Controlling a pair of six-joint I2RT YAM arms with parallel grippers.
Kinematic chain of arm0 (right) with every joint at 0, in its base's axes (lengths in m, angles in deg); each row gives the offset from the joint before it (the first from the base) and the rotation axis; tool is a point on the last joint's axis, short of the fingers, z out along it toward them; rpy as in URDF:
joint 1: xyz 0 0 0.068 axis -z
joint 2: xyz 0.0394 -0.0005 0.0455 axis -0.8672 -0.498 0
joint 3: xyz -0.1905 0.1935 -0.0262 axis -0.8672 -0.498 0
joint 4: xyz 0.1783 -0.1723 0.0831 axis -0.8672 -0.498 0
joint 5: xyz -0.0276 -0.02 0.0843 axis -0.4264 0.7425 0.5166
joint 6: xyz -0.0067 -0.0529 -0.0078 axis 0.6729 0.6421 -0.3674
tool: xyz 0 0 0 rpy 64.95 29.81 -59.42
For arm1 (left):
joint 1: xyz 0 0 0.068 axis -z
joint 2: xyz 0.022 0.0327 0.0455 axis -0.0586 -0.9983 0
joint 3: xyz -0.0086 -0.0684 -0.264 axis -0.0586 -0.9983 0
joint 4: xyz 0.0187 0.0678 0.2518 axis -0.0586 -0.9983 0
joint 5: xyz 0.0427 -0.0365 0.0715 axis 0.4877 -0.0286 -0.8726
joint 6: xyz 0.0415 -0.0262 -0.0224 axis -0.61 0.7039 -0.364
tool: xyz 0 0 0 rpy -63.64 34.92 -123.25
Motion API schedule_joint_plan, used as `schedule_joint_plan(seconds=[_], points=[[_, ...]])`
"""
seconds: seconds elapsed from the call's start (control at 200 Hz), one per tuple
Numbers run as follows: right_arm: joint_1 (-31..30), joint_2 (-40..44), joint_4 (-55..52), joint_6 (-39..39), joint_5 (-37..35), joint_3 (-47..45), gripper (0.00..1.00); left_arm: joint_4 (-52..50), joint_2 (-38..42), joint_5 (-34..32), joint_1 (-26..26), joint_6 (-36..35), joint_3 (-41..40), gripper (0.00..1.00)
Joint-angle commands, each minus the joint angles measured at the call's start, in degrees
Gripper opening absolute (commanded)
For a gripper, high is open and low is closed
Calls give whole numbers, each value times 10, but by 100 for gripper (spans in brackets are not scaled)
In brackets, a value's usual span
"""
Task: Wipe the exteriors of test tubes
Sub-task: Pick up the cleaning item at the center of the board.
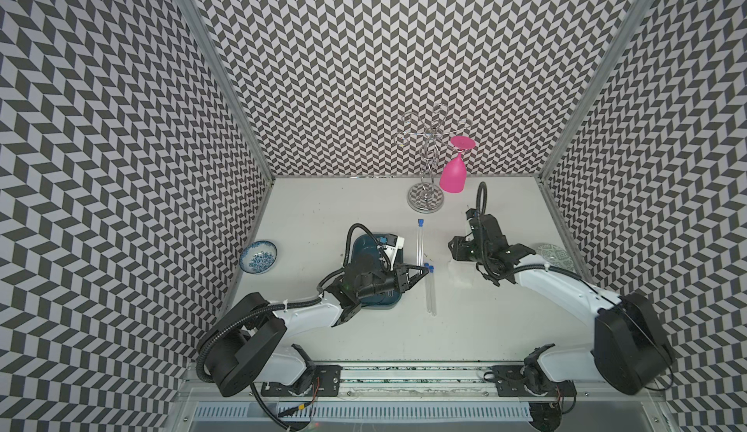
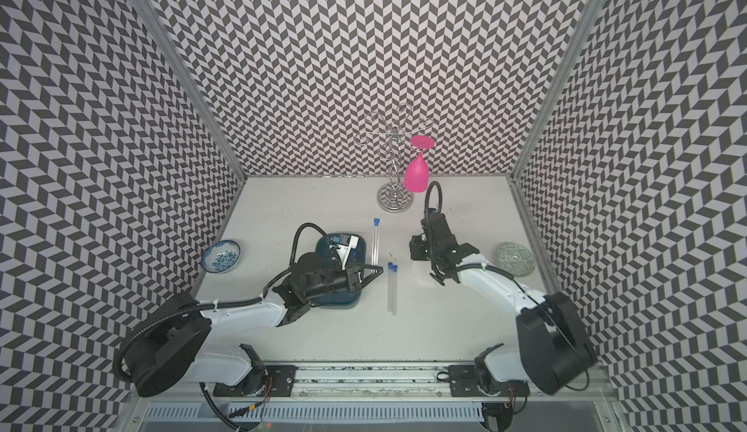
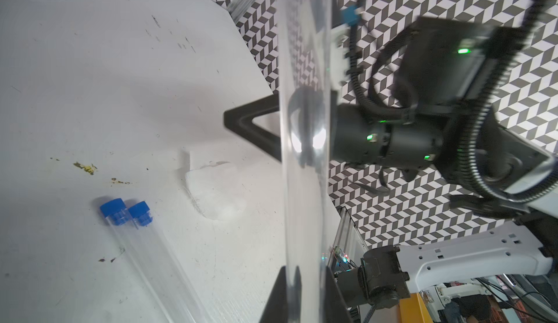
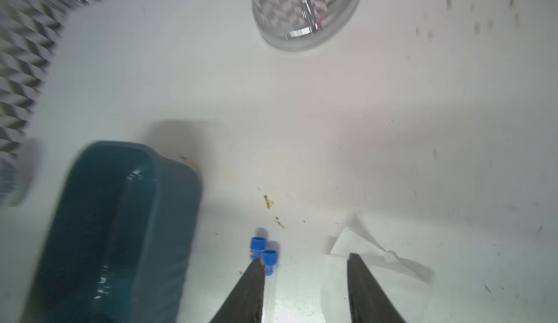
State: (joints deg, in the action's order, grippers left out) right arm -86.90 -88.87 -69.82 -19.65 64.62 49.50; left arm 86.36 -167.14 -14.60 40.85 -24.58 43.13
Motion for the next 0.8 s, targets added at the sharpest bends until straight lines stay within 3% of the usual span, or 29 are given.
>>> schedule_joint_plan(seconds=[0.0, 0.496, 0.796], points=[[-1, -36, -22, 39, 2, 10, 41, -7, 16, -19, -2, -14, -9, 12], [-37, -102, -36, 23, -36, 8, 38, 5, 19, -17, -9, -20, -29, 12], [-43, -112, -43, 18, -57, 11, 19, 13, 21, -12, -8, -20, -32, 12]])
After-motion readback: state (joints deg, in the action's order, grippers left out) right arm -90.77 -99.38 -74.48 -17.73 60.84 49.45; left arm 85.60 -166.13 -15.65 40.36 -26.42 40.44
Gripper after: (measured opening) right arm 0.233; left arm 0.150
